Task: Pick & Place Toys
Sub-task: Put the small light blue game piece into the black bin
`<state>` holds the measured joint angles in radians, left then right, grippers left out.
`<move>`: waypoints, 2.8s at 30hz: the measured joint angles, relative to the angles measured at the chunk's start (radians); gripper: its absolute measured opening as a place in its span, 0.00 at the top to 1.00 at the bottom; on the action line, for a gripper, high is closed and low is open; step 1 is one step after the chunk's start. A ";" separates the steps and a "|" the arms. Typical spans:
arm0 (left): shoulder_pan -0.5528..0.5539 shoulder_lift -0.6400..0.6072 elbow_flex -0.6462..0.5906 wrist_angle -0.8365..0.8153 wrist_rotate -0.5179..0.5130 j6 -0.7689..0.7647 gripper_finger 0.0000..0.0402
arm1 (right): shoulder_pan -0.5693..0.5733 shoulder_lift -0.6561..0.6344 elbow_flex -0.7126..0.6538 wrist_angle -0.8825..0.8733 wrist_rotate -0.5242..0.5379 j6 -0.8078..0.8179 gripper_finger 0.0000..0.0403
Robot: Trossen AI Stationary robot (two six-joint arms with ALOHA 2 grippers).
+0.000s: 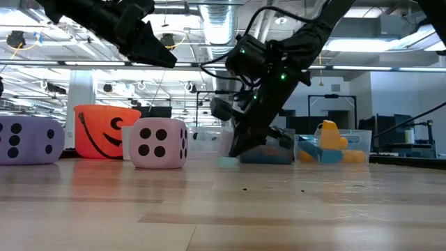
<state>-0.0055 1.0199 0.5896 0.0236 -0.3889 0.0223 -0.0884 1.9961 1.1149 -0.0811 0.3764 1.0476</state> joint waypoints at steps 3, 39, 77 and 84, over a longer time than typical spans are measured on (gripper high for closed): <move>0.000 0.000 0.000 -0.008 0.000 0.000 0.48 | 0.028 0.000 0.001 0.000 -0.078 -0.006 1.00; -0.003 0.000 0.000 0.083 0.000 -0.006 0.48 | 0.232 -0.140 -0.021 -0.167 -0.155 -0.985 0.99; -0.008 0.000 0.000 0.081 0.001 -0.091 0.48 | 0.039 -0.142 -0.023 -0.114 -0.405 -1.224 0.18; -0.008 0.000 0.000 0.078 0.001 -0.091 0.48 | 0.039 -0.121 -0.050 0.018 -0.440 -1.266 0.18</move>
<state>-0.0132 1.0199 0.5896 0.1021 -0.3883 -0.0685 -0.0490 1.8748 1.0646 -0.0633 -0.0641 -0.2182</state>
